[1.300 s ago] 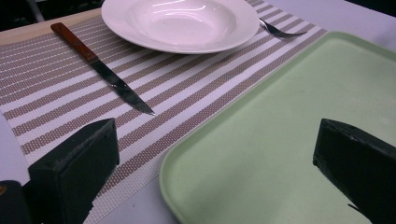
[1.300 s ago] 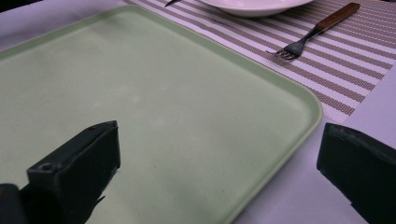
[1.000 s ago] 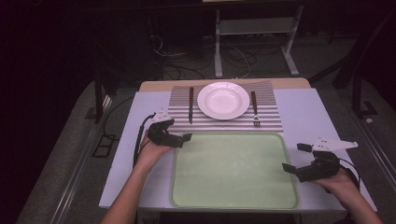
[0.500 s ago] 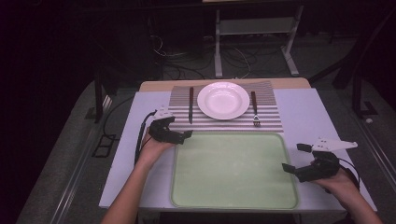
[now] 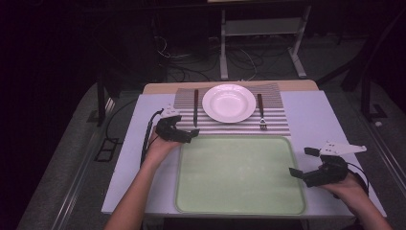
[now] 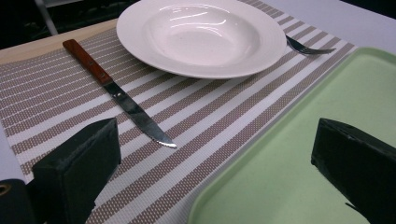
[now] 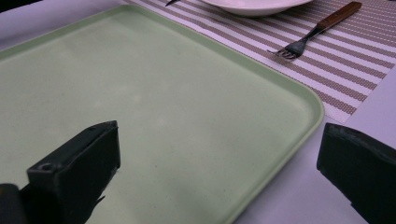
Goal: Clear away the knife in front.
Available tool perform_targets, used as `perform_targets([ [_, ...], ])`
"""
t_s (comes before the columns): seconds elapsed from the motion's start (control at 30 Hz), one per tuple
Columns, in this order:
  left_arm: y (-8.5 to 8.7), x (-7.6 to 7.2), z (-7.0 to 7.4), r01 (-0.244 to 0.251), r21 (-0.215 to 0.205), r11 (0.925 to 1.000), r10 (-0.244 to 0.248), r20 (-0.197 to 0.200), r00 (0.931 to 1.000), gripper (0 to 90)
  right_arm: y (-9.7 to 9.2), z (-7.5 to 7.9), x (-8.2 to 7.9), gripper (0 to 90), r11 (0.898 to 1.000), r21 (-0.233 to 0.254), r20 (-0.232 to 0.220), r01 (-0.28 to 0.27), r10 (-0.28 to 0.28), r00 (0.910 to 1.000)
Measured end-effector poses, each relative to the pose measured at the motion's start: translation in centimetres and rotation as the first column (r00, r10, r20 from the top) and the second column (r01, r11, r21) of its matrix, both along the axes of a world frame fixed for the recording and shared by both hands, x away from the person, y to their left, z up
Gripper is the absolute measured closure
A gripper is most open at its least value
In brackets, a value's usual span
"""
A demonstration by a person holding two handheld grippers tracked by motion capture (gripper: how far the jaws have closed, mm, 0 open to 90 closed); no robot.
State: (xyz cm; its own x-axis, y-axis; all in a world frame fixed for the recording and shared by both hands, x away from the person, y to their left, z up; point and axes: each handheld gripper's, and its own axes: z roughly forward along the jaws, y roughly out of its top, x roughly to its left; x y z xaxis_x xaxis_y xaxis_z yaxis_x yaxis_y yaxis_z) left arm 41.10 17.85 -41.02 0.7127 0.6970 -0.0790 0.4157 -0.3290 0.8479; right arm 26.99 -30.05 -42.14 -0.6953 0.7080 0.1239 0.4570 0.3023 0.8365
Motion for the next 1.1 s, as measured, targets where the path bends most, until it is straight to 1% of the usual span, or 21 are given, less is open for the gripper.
perform_targets([
  [0.43,-0.5,1.9,0.0,-0.013,-0.011,0.9998,0.013,0.002,0.9999,0.9,-0.1,-0.1,0.0,0.0,1.0,0.001,-0.005,0.003,-0.003,1.0],
  [0.57,-0.5,2.5,-0.2,-0.019,-0.01,0.9998,0.019,-0.003,0.9998,0.9,-0.1,-0.1,0.1,0.0,1.0,0.002,-0.006,0.003,-0.003,1.0],
  [0.67,-0.6,2.9,-0.3,-0.025,-0.017,0.9995,0.025,-0.006,0.9997,0.9,-0.1,-0.1,0.1,0.0,1.0,0.003,-0.007,0.003,-0.003,1.0],
  [0.77,-0.7,3.3,-0.4,-0.027,-0.013,0.9996,0.027,-0.01,0.9996,1.0,-0.1,-0.2,0.1,0.0,1.0,0.004,-0.009,0.003,-0.003,1.0],
  [0.87,-0.7,3.7,-0.5,-0.033,-0.021,0.9992,0.032,-0.011,0.9994,2.1,-0.1,-0.2,0.1,0.0,1.0,0.004,-0.011,0.003,-0.003,0.9999],
  [0.93,-0.7,3.9,-0.6,-0.036,-0.012,0.9993,0.036,-0.011,0.9993,2.4,-0.1,-0.2,0.1,0.0,1.0,0.005,-0.011,0.003,-0.003,0.9999],
  [1.1,-0.7,4.6,-0.8,-0.046,-0.012,0.9989,0.045,-0.013,0.9989,3.2,-0.1,-0.2,0.1,0.0,1.0,0.007,-0.013,0.003,-0.003,0.9999],
])
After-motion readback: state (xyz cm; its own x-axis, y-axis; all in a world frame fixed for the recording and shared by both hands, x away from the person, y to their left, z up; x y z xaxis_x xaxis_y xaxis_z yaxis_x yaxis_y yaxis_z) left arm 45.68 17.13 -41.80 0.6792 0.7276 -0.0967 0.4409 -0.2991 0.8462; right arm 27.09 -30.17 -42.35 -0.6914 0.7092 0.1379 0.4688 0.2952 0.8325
